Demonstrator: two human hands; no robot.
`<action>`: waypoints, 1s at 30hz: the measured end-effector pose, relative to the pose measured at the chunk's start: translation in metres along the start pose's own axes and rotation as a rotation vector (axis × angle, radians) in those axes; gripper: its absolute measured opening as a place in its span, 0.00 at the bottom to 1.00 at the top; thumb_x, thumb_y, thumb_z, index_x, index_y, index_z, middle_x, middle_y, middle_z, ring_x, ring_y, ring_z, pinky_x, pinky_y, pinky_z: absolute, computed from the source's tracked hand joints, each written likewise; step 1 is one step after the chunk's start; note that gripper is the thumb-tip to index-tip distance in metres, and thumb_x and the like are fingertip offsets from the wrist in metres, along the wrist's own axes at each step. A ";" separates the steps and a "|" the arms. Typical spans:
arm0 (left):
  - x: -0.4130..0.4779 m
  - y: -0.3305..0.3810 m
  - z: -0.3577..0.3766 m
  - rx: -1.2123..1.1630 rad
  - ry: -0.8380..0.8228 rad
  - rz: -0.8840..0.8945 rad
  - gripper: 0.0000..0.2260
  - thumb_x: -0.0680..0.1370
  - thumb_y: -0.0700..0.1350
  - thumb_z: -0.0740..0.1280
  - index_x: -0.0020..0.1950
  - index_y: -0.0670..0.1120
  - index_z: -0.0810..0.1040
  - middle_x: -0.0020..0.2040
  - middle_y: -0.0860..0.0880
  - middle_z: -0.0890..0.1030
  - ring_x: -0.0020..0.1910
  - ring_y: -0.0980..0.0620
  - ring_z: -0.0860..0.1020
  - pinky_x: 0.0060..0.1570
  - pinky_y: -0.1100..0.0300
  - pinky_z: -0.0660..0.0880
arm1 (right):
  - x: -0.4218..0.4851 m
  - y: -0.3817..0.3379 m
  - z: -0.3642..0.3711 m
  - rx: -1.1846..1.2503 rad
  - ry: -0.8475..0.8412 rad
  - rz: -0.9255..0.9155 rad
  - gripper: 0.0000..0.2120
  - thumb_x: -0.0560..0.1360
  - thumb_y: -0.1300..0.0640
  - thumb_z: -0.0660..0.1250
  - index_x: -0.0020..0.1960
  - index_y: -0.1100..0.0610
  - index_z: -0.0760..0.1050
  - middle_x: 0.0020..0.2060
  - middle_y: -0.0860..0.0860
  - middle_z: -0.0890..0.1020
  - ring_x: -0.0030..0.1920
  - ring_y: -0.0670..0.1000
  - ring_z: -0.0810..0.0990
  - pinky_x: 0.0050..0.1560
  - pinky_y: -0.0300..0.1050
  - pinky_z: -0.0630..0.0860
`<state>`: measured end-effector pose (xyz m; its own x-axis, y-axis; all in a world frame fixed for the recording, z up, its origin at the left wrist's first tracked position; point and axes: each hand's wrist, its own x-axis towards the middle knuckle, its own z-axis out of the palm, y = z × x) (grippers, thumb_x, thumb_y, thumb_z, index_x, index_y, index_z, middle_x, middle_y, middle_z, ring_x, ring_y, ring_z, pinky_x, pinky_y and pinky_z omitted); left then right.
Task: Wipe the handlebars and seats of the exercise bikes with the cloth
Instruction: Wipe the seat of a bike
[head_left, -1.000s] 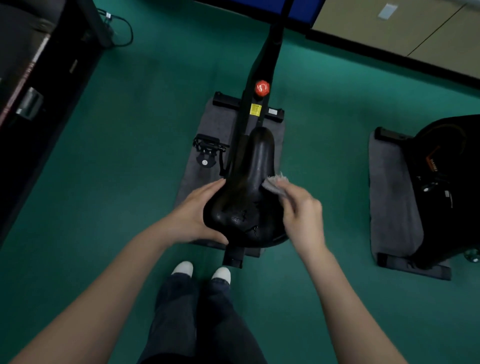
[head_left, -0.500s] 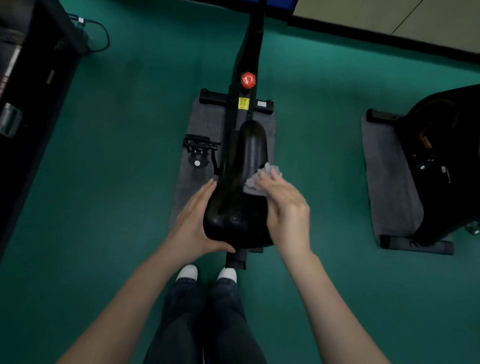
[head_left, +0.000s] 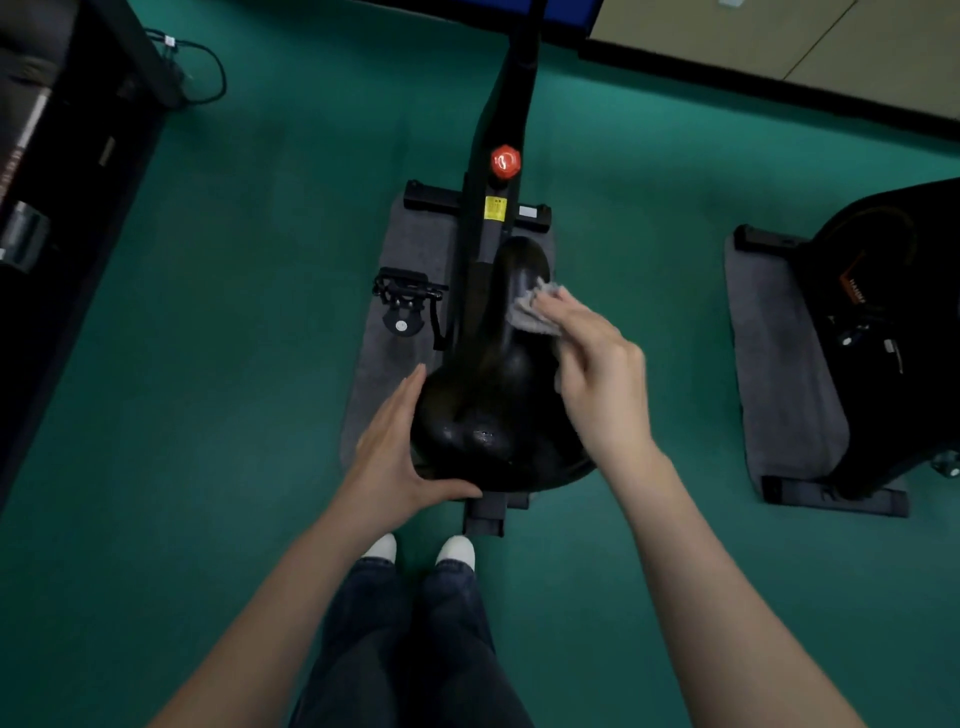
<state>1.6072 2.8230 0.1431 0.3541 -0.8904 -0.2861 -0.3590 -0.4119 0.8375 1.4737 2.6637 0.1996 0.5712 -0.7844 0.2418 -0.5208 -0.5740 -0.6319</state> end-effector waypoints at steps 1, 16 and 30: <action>-0.002 -0.003 0.001 -0.026 0.008 -0.019 0.58 0.55 0.63 0.76 0.77 0.53 0.48 0.73 0.61 0.54 0.75 0.57 0.53 0.75 0.49 0.54 | 0.005 -0.002 0.006 -0.043 -0.028 -0.017 0.20 0.73 0.75 0.61 0.59 0.61 0.80 0.58 0.54 0.81 0.66 0.53 0.74 0.66 0.51 0.71; -0.003 -0.029 0.012 -0.212 0.052 -0.064 0.55 0.57 0.54 0.81 0.76 0.56 0.53 0.75 0.57 0.60 0.74 0.59 0.57 0.73 0.49 0.59 | -0.028 -0.031 0.032 -0.088 -0.330 -0.319 0.20 0.70 0.76 0.64 0.57 0.60 0.80 0.58 0.52 0.81 0.65 0.50 0.75 0.69 0.49 0.68; 0.000 -0.019 0.008 -0.144 0.009 0.008 0.56 0.58 0.56 0.80 0.75 0.62 0.47 0.70 0.67 0.54 0.72 0.65 0.54 0.73 0.43 0.56 | -0.078 0.004 -0.002 0.004 -0.072 -0.146 0.22 0.73 0.78 0.58 0.60 0.62 0.78 0.63 0.52 0.77 0.68 0.51 0.72 0.70 0.49 0.67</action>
<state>1.6071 2.8290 0.1237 0.3599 -0.8915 -0.2751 -0.2349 -0.3720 0.8980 1.4257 2.7224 0.1801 0.6846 -0.6739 0.2777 -0.4270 -0.6796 -0.5966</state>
